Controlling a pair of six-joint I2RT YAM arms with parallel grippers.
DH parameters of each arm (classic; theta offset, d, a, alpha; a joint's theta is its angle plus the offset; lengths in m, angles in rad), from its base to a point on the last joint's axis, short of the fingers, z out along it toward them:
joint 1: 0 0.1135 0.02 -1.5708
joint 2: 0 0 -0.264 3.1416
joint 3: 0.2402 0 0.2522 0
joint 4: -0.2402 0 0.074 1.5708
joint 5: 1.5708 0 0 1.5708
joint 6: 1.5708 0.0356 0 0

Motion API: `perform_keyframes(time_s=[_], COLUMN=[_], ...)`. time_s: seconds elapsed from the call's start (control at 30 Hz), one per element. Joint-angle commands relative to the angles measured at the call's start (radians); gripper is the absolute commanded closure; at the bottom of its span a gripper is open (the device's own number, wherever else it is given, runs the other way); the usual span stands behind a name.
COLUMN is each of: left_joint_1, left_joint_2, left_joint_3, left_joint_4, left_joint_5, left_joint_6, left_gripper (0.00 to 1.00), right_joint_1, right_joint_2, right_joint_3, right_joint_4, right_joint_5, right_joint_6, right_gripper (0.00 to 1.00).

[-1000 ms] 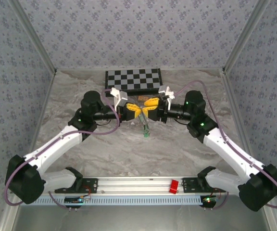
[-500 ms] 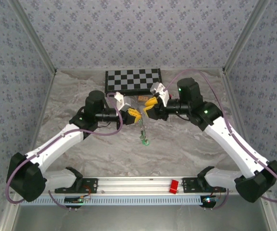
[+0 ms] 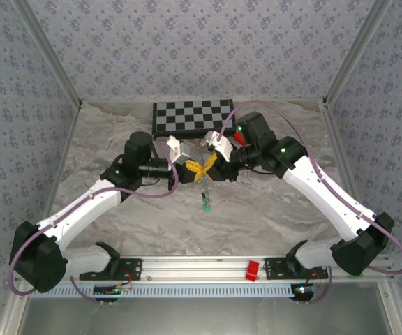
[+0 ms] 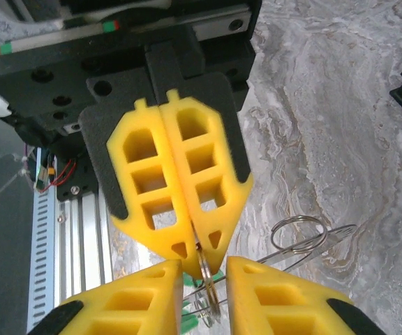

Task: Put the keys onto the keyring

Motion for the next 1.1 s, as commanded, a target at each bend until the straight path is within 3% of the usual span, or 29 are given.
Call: perform_keyframes(time_s=[0.0,0.23,0.33,0.67,0.77,0.83,1.07], left_joint_1=[0.004,0.005,0.005,0.005,0.014,0.022,0.042], left_joint_2=[-0.006,0.009,0.009,-0.014,-0.036,-0.057,-0.139], left_joint_3=[0.020,0.028,0.028,0.031,0.022,0.007,-0.083], left_joint_4=[0.018,0.008,0.008,0.019,0.057,0.098,0.313], left_joint_5=[0.055,0.072,0.076,0.064,0.048,0.013,-0.135], left_joint_6=[0.026,0.028,0.028,0.005,-0.042,-0.086,-0.271], left_gripper=[1.00,1.00,1.00,1.00,0.94,0.79,0.67], right_joint_1=[0.009,0.010,0.012,0.006,-0.016,-0.037,-0.089], right_joint_2=[0.004,0.001,0.001,-0.044,-0.074,-0.099,-0.216], right_joint_3=[0.029,0.015,0.011,-0.073,-0.131,-0.175,-0.434], right_joint_4=[-0.051,-0.018,-0.009,0.105,0.210,0.299,0.778], right_joint_5=[0.018,0.009,-0.005,-0.055,-0.079,-0.099,-0.155], right_joint_6=[-0.029,-0.025,-0.025,0.012,0.067,0.121,0.306], right_gripper=[0.80,0.87,1.00,1.00,1.00,1.00,1.00])
